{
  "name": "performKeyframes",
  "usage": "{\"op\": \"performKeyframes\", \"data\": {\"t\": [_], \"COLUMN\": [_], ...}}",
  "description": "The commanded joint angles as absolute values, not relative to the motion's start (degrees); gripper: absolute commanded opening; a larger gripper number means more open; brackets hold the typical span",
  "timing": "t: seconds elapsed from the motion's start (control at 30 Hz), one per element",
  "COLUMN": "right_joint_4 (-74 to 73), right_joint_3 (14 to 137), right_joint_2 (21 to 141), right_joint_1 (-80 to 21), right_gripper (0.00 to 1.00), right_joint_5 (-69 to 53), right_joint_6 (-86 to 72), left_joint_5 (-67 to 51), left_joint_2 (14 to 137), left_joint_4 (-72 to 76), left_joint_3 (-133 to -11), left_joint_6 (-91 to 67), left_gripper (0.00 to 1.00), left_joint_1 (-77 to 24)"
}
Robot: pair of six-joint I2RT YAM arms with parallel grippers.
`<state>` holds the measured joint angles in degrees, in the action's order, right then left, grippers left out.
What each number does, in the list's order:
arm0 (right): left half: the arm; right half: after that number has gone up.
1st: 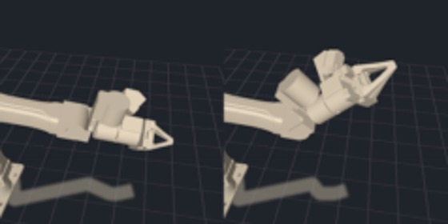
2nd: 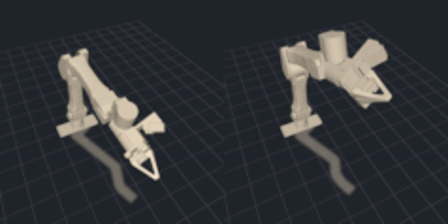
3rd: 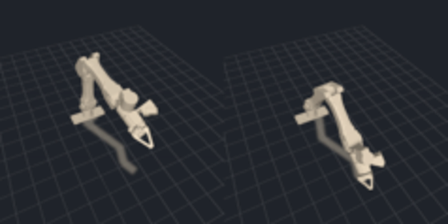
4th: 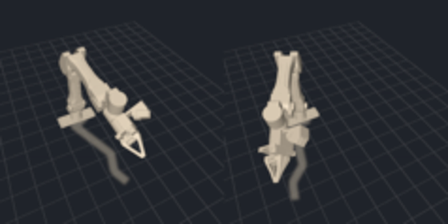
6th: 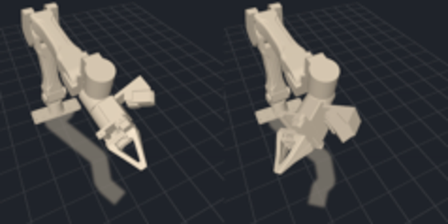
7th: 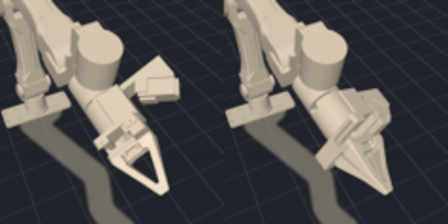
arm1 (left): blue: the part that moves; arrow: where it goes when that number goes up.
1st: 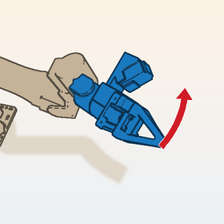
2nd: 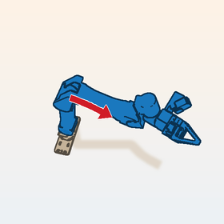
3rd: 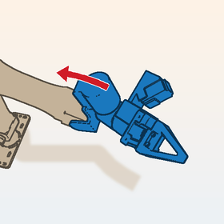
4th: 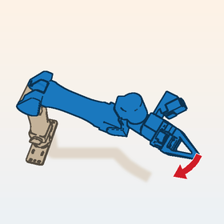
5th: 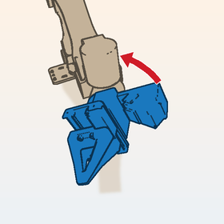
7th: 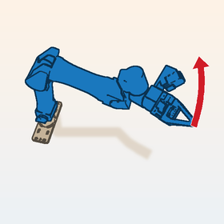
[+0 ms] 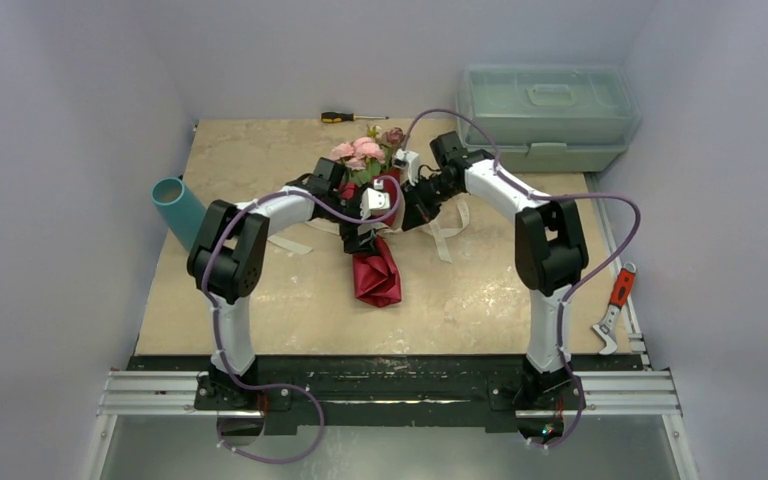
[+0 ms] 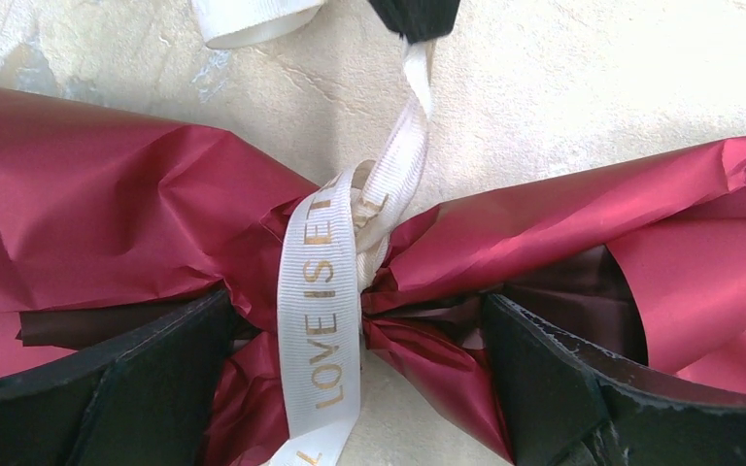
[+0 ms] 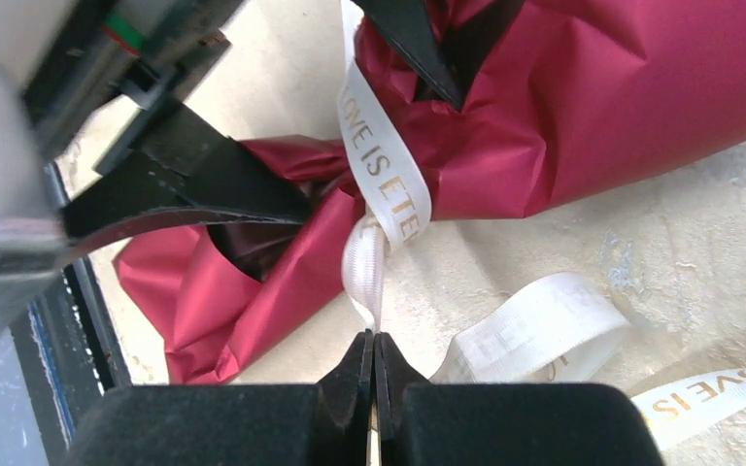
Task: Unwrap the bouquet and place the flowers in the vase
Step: Untie the ribbon from the wrapping paper.
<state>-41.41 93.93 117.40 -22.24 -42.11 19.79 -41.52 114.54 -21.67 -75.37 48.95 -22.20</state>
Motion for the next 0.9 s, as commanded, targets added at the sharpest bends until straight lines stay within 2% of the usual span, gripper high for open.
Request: {"op": "performKeyframes", "data": {"t": [0.0,0.3,0.33,0.47,0.53,0.6,0.73,0.87], "right_joint_4": [-42.3,-39.1,-39.0,-38.8,-38.4,-38.6,-41.6,-42.6], "right_joint_3": [94.9,95.7,95.7,94.7,94.0,93.5,92.9,92.1], "right_joint_2": [120.3,119.6,119.3,117.6,116.3,114.8,112.0,112.4], "right_joint_1": [-23.6,-23.6,-23.6,-23.6,-23.6,-23.5,-23.5,-24.2], "right_gripper": [0.00,0.00,0.04,0.33,0.51,0.61,0.62,0.60], "right_joint_5": [-38.8,-34.8,-34.6,-33.8,-32.8,-32.3,-33.5,-36.7], "right_joint_6": [22.1,18.0,17.7,16.1,14.4,13.5,13.2,11.4], "left_joint_5": [-35.5,-42.1,-42.9,-45.4,-43.6,-43.1,-42.1,-40.2], "left_joint_2": [114.6,100.8,99.5,98.6,99.3,100.1,102.3,105.7], "left_joint_4": [-28.9,-13.2,-11.7,-9.6,-11.0,-13.5,-18.6,-23.3], "left_joint_3": [-71.9,-67.9,-67.3,-67.0,-67.0,-66.7,-67.1,-68.5], "left_joint_6": [47.2,39.1,37.8,31.9,32.4,35.2,43.0,50.8], "left_gripper": [1.00,1.00,1.00,0.98,0.89,0.80,0.61,0.57], "left_joint_1": [-20.7,-20.5,-20.0,-16.8,-15.8,-14.7,-13.1,-14.8]}}
